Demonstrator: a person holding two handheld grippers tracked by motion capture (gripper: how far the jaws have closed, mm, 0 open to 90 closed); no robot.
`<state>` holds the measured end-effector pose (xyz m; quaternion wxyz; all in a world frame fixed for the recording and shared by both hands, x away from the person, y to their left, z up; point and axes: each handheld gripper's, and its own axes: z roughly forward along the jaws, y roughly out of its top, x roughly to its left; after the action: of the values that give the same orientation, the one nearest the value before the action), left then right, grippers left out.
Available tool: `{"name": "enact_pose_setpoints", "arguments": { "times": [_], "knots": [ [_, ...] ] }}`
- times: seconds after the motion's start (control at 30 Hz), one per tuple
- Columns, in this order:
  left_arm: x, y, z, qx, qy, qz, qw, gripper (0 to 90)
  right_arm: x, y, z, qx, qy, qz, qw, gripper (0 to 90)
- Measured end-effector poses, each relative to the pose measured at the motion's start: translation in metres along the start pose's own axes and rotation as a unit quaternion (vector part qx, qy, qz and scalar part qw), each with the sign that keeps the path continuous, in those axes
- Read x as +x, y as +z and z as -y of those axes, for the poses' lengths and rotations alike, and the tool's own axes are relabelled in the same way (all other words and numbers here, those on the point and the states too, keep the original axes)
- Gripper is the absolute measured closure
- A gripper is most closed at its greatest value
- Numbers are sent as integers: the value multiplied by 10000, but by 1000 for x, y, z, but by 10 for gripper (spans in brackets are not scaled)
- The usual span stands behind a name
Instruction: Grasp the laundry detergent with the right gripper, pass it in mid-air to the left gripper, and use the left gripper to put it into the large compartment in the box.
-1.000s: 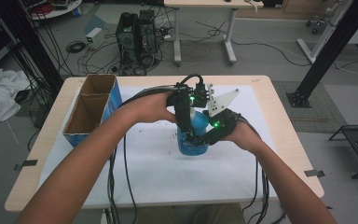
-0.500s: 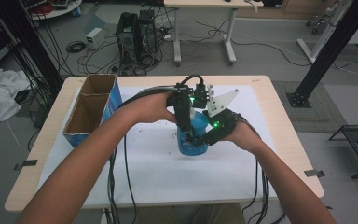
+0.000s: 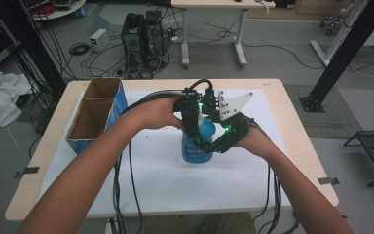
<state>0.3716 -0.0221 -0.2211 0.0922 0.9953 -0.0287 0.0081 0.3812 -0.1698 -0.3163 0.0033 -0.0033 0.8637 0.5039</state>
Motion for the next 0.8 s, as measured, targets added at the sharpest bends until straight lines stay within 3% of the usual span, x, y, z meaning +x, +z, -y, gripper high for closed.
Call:
{"name": "enact_pose_setpoints", "arguments": {
  "times": [0.07, 0.13, 0.23, 0.33, 0.43, 0.57, 0.73, 0.77, 0.8],
  "knots": [
    [0, -3, 3, -21, -75, 18, 10000, 374, 0, -8, 2, 169, -65, 20, 9998, 218],
    [0, -7, 7, -18, -155, -24, 9999, 374, 4, -15, 6, 381, 172, -57, 9991, 214],
    [1, -14, 14, -58, -218, -150, 9996, 374, 7, -23, 12, 336, 258, 14, 9991, 214],
    [1, -25, 22, -175, -444, -207, 9986, 374, 8, -30, 18, 377, 263, 73, 9989, 213],
    [2, -37, 31, -246, -705, -353, 9966, 373, 13, -38, 21, 475, 461, 104, 9978, 214],
    [3, -53, 41, -301, -1102, -584, 9917, 373, 14, -45, 22, 477, 568, 382, 9965, 214],
    [5, -64, 53, -228, -1616, -762, 9836, 373, 14, -57, 23, 657, 585, 553, 9946, 213],
    [5, -65, 56, -274, -1798, -764, 9804, 373, 15, -60, 23, 717, 668, 496, 9939, 213],
    [5, -67, 58, -245, -1858, -793, 9791, 373, 14, -63, 24, 735, 653, 559, 9936, 214]
  ]
}}
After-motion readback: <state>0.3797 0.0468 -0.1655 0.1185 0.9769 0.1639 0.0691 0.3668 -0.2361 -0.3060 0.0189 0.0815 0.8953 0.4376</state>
